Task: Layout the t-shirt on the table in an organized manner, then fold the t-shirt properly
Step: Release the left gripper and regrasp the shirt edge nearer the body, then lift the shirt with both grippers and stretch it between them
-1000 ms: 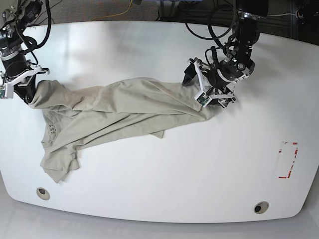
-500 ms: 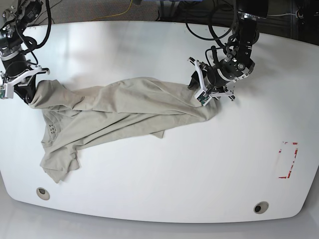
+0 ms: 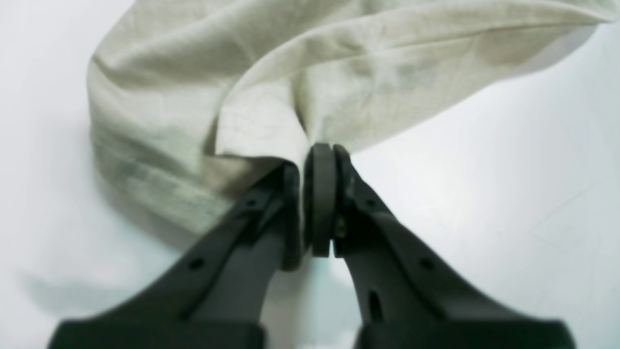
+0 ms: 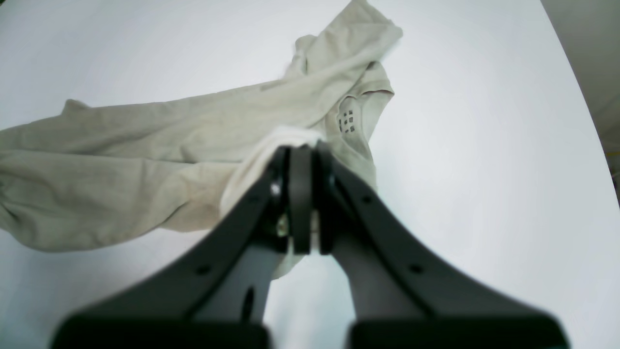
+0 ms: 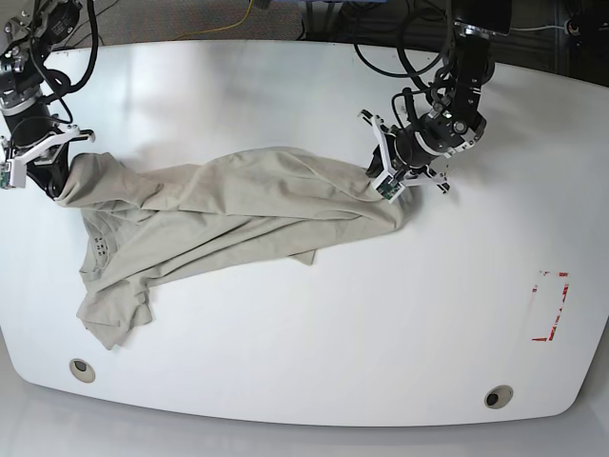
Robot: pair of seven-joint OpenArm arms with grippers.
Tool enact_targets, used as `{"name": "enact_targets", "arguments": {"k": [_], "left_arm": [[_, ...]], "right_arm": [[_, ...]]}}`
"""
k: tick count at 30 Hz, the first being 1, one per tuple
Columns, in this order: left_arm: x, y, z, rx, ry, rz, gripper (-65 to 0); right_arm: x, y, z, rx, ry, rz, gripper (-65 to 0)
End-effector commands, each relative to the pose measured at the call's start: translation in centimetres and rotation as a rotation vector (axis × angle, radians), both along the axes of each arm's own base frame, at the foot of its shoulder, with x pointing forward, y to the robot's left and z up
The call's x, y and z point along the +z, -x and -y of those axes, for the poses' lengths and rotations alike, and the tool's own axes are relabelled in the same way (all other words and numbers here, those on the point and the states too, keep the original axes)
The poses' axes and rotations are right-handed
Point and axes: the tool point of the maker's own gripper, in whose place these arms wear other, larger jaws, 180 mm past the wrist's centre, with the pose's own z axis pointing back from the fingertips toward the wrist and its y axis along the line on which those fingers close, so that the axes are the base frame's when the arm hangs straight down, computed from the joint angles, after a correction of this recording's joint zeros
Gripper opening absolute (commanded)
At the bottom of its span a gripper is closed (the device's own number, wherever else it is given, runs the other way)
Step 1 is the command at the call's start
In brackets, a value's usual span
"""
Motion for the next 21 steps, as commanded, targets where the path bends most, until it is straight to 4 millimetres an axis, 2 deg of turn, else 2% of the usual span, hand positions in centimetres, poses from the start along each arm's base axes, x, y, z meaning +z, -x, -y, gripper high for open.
{"name": "enact_targets", "arguments": {"k": [1,5,11,21], "left_arm": [[2.7,-1.5,0.2,0.001,0.024,0.087,-65.0],[4.9,-2.0,0.6,-0.009,0.034,0.15,-65.0],[8.8,-3.2,-0.2,0.013,0.039,0.263,-65.0],[12.6,-4.3,-1.5,-0.01,-0.009,0.384,-65.0]], "right_arm": [[1.5,-0.5,0.1,0.009,0.013,0.051,-65.0],[1.5,-0.5,0.1,0.009,0.013,0.051,-65.0],[1.5,-0.5,0.1,0.009,0.013,0.051,-65.0],[1.7,-0.5,0.2,0.008,0.018,0.055,-65.0]]}}
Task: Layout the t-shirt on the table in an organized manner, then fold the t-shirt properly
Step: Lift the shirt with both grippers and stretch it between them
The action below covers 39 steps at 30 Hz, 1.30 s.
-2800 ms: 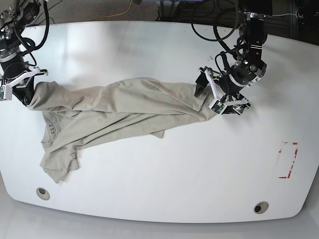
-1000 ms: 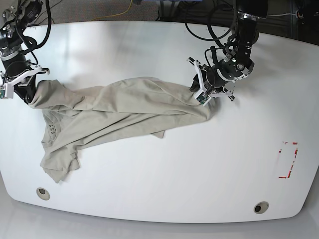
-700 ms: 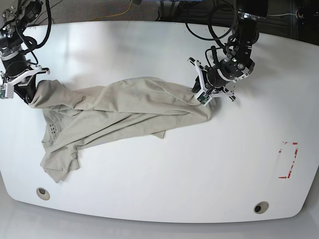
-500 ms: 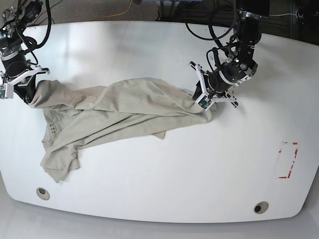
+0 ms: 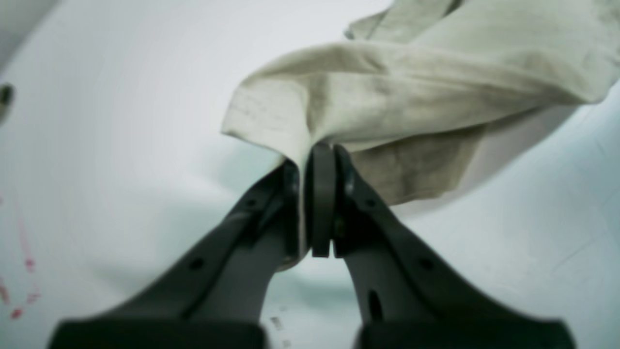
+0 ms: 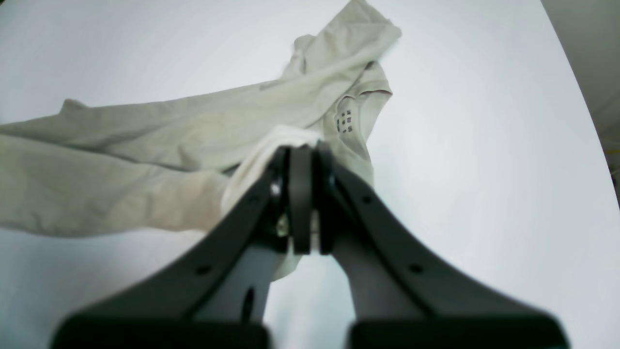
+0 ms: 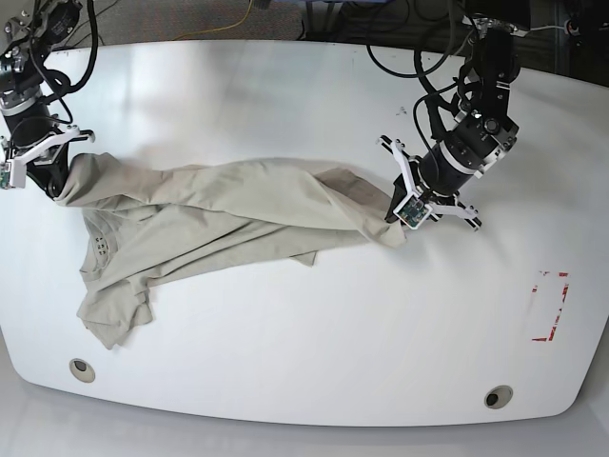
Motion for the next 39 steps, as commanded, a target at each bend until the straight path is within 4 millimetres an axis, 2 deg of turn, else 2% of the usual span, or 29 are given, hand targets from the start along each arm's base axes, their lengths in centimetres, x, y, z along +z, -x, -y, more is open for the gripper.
{"name": "enact_targets", "arguments": {"k": [1,3,6,15,17,28,32,39], "left_arm": [[2.7,-1.3,0.1,-0.002,0.007,0.088,-65.0],[3.2,-1.8,-0.6,0.007,-0.025,0.112,-65.0],[4.3,-2.9,-1.7,0.032,-0.063,0.156,-65.0],[11.0,-7.1,-4.6,0.111,-0.068,0.363,-65.0],[12.5,-7.8,-5.2,0.128,-0.067,0.4,-65.0],[20.1,-10.6,-6.3,0.15,-0.08,0.588,-65.0],[23.7,-11.4,-6.2,0.152,-0.076,0.674,-65.0],[30.6,-12.1,-6.1,0.157,-0.066,0.833,-65.0]], "right_arm": [[1.8,-0.6,0.2,0.01,0.019,0.059,-65.0],[2.0,-0.8,0.3,0.008,0.022,0.066,-65.0],[3.5,-1.7,0.8,0.014,0.048,0.103,-65.0],[7.6,-3.9,2.2,-0.008,0.094,0.197,-65.0],[8.0,-4.1,2.2,-0.011,0.094,0.209,-65.0],[11.2,-6.3,2.7,-0.024,0.116,0.249,-65.0],[13.4,-7.3,3.8,-0.046,0.152,0.278,-65.0],[18.2,-10.6,2.4,-0.004,0.271,0.352,-65.0]]}}
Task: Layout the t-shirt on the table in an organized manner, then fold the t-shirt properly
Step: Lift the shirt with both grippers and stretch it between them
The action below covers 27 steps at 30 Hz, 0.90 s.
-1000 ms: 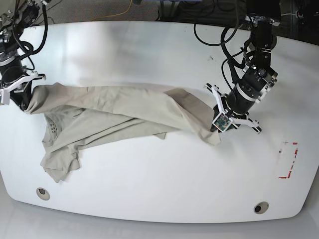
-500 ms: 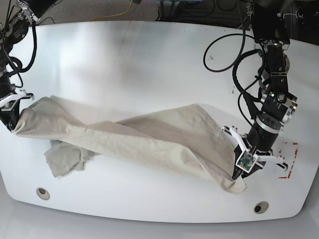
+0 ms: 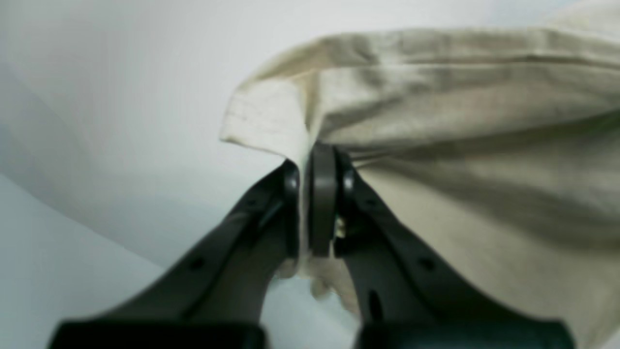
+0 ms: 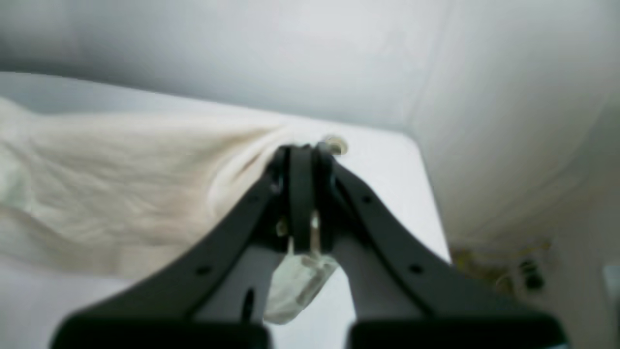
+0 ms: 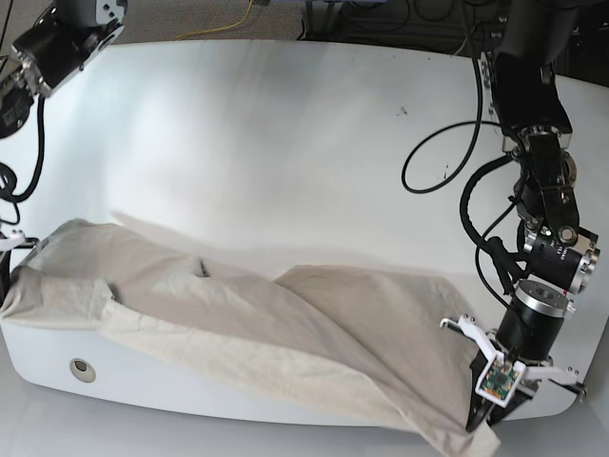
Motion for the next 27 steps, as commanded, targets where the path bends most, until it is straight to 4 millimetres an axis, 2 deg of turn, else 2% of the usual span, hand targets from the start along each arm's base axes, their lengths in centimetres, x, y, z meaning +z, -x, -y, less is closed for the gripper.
{"name": "enact_targets", "arguments": {"k": [1,7,14,21,27], "left_arm": [[4.5,0.3,0.0,-0.002,0.004,0.12,-65.0],[7.8,0.4,1.7,-0.043,-0.02,0.195,-65.0],[9.8,0.7,1.9,-0.049,-0.024,0.245,-65.0],[10.8,0.9,1.6,-0.044,-0.024,0.27,-65.0],[10.9,1.0,1.3,-0.037,-0.043,0.271,-65.0]], "right_arm": [[3.9,-0.9,-0.4,0.015,0.067,0.097,-65.0],[6.5,-1.8,-0.7,0.003,0.113,0.15,-65.0],[8.6,-1.6,-0.4,-0.007,0.136,0.196,-65.0],[9.1,-1.2,0.1,-0.019,0.161,0.198,-65.0],[9.4,-1.0,0.2,-0.024,0.174,0.199,-65.0]]}}
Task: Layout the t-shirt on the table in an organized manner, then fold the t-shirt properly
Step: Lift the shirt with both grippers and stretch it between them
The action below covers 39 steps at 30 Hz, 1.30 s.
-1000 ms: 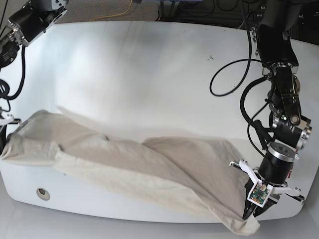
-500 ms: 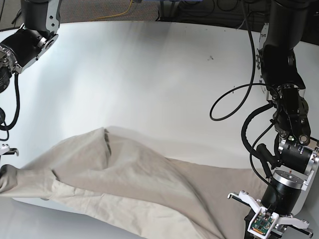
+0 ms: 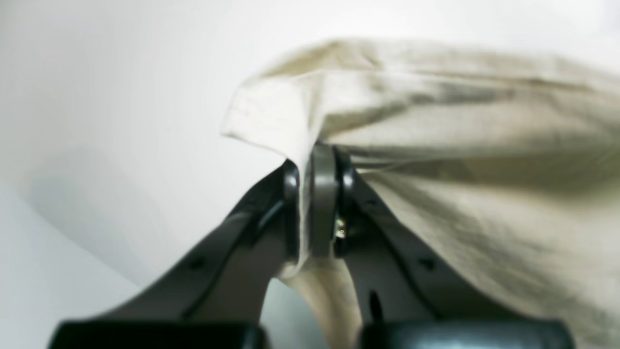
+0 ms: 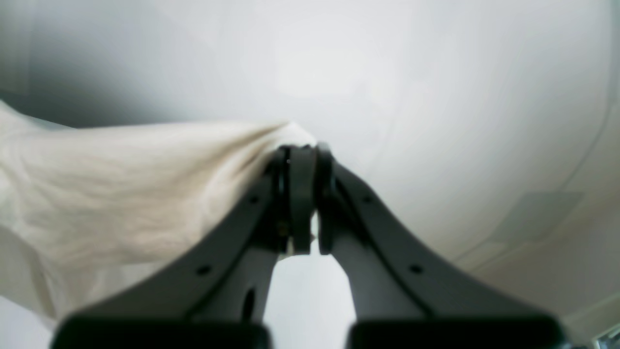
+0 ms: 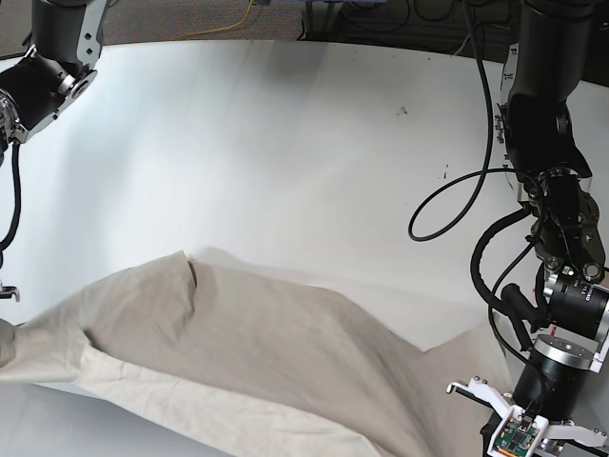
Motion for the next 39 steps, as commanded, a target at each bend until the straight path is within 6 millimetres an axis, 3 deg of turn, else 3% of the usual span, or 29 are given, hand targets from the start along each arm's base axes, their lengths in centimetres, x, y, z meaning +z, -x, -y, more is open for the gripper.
{"name": "enact_targets", "arguments": {"k": [1,9,17,22,29,39], "left_arm": [[2.5,0.8,-0.2,-0.003,0.01,0.079,-65.0],[2.2,0.8,-0.4,0.004,0.004,0.071,-65.0],[-1.6,0.3,-0.2,-0.001,0.005,-0.018,-65.0],[-4.7,0.3,-1.1,0.016,0.025,-0.087,-65.0],[-8.8,1.6,-0.5,-0.058,0.049,-0.116,-65.0],[-12.8,3.8,-3.5,-0.036,0.115,-0.141,-65.0]], "right_arm": [[2.4,0.6,0.2,-0.003,0.026,0.077,-65.0],[1.9,1.7,1.7,-0.046,0.012,0.072,-65.0],[-0.7,1.8,1.4,-0.03,0.004,0.002,-65.0],[-2.8,1.9,0.7,0.004,-0.013,-0.051,-65.0],[-5.6,2.2,-0.2,0.037,-0.032,-0.079,-65.0],[-9.0,3.0,-1.4,0.075,-0.019,-0.141,-65.0]]}}
